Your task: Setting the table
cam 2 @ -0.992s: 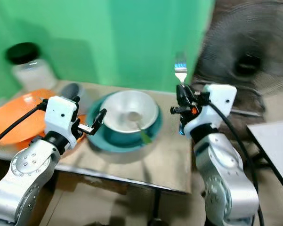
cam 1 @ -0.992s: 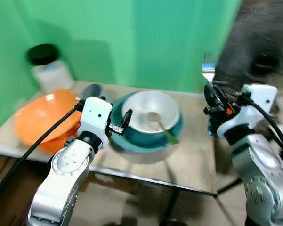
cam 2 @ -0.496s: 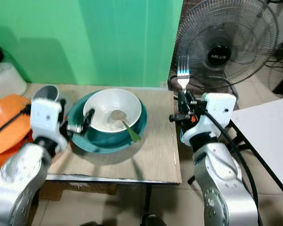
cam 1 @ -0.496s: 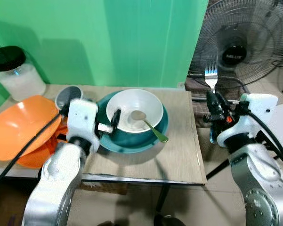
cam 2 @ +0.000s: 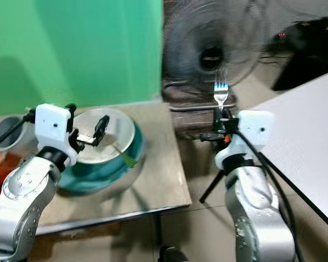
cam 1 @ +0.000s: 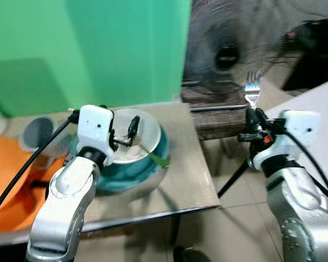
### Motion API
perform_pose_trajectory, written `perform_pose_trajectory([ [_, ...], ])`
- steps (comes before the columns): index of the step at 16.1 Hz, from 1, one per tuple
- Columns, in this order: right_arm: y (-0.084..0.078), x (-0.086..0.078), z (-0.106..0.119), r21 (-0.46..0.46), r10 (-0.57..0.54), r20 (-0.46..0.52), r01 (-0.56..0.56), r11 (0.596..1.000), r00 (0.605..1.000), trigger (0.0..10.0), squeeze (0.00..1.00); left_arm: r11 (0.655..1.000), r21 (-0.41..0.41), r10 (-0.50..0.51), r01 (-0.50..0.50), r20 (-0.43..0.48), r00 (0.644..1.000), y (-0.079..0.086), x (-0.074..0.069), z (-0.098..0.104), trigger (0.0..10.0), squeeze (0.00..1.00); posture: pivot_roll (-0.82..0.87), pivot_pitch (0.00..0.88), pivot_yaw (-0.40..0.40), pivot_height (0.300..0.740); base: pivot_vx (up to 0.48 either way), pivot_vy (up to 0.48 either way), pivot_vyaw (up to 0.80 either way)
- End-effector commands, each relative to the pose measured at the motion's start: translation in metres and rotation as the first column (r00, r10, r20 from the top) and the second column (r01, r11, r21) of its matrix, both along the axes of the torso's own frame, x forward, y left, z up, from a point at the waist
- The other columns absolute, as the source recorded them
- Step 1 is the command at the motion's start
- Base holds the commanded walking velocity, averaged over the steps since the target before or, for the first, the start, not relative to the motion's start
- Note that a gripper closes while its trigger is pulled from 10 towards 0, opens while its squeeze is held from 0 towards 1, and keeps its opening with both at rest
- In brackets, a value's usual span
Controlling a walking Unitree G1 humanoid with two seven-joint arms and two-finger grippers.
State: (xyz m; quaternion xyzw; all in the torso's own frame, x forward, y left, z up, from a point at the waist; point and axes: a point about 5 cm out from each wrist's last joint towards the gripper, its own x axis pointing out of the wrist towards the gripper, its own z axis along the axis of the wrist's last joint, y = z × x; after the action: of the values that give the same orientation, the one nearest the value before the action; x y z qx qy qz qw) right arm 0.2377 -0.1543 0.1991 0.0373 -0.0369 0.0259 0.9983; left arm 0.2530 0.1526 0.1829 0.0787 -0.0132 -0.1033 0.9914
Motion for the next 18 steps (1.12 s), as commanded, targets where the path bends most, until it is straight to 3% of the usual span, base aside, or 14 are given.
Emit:
perform_pose_trajectory([
  [1,-0.002,0.001,-0.004,-0.037,0.007,-0.010,-0.008,0.999,1.000,10.0,0.00,0.999,-0.013,0.049,-0.049,-0.031,0.998,0.003,0.001,-0.009,10.0,0.00,-0.14,0.016,0.031,0.740,0.000,0.000,-0.80],
  [4,-0.007,0.006,-0.009,-0.039,-0.014,-0.017,0.013,0.999,1.000,10.0,0.00,1.000,0.000,0.027,-0.027,-0.002,1.000,-0.002,0.002,-0.004,10.0,0.00,-0.12,0.012,0.020,0.740,0.000,0.000,-0.80],
  [12,0.002,0.016,-0.007,-0.015,-0.010,0.014,0.010,1.000,1.000,10.0,0.00,0.997,0.050,0.051,-0.055,0.067,0.996,0.006,0.007,0.007,10.0,0.00,-0.10,0.000,0.019,0.740,0.000,0.000,-0.80],
  [18,-0.001,0.018,-0.001,-0.031,-0.018,0.030,0.019,0.999,0.999,10.0,0.00,0.999,0.031,0.026,-0.029,0.081,0.996,-0.003,0.011,0.009,10.0,0.00,-0.13,0.000,0.023,0.740,0.000,-0.303,-0.80],
])
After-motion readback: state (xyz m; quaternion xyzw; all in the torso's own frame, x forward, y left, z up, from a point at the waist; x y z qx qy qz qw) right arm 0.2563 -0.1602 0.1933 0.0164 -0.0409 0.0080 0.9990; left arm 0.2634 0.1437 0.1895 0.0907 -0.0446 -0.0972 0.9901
